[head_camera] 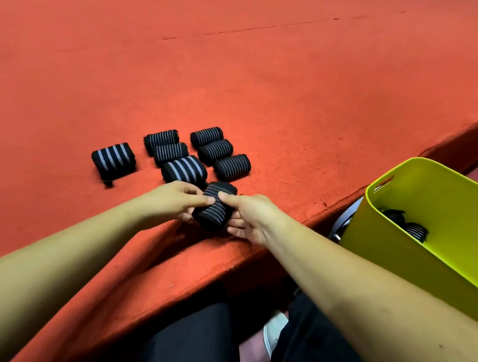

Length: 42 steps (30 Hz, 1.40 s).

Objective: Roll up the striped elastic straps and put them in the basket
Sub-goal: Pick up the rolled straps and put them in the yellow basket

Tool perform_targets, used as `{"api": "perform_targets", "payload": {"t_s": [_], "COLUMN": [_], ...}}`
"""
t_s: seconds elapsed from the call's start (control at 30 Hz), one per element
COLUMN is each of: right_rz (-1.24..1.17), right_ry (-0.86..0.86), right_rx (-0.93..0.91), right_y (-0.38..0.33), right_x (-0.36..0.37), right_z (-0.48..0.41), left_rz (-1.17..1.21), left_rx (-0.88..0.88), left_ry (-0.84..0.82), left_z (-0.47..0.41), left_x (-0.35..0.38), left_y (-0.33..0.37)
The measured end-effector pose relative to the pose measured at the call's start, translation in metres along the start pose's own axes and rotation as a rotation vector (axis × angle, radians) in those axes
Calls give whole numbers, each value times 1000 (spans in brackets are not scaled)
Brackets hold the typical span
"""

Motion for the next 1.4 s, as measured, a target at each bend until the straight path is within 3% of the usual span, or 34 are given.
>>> {"api": "perform_targets", "payload": {"t_s": [0.07, 0.17, 0.33, 0.5, 0.67, 0.87, 0.97, 1.03, 1.1, 1.17, 1.4], "right_rz": [-50, -81, -119, -124, -143, -140, -175, -193, -209, -241, -296], "right_ry": [-16, 70, 252, 276, 274, 237, 199, 201, 232, 272, 547], "right_rx": [-34, -120, -137, -164, -171, -222, -269, -306, -328, -324, -116], "right_y": [-8, -19, -26, -33, -36, -50, -67, -78, -87, -89, -38], "right_x": [-6, -29, -83, -114, -129, -142, -156, -174, -199, -229, -342], "right_z": [1, -1, -1, 1, 5, 21, 40, 57, 74, 92, 147], "left_rz": [36, -109, -706, -1049, -1224, -1017, -664, -349, 16, 229, 174], "left_rx": [47, 119, 380, 163, 97, 139, 199, 245, 269, 278, 232], "left_ry": [-8, 14, 384, 313, 242, 297, 375, 281, 86, -60, -302], "left_z": [-6, -26, -79, -127, -144, -126, -109, -95, -83, -78, -90], "left_x": [9, 20, 11, 26, 19, 21, 27, 48, 83, 121, 266], "left_y": [11, 31, 79, 75, 63, 78, 107, 133, 160, 185, 225]}}
Point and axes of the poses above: each hand's wrist, its own z-axis away from the middle knuckle, its own x-axis out of the palm, y = z × x, the point moved 5 cm from there along -z, towards the middle knuckle, and after that the axes turned 6 degrees about z, right-handed, at the moved point
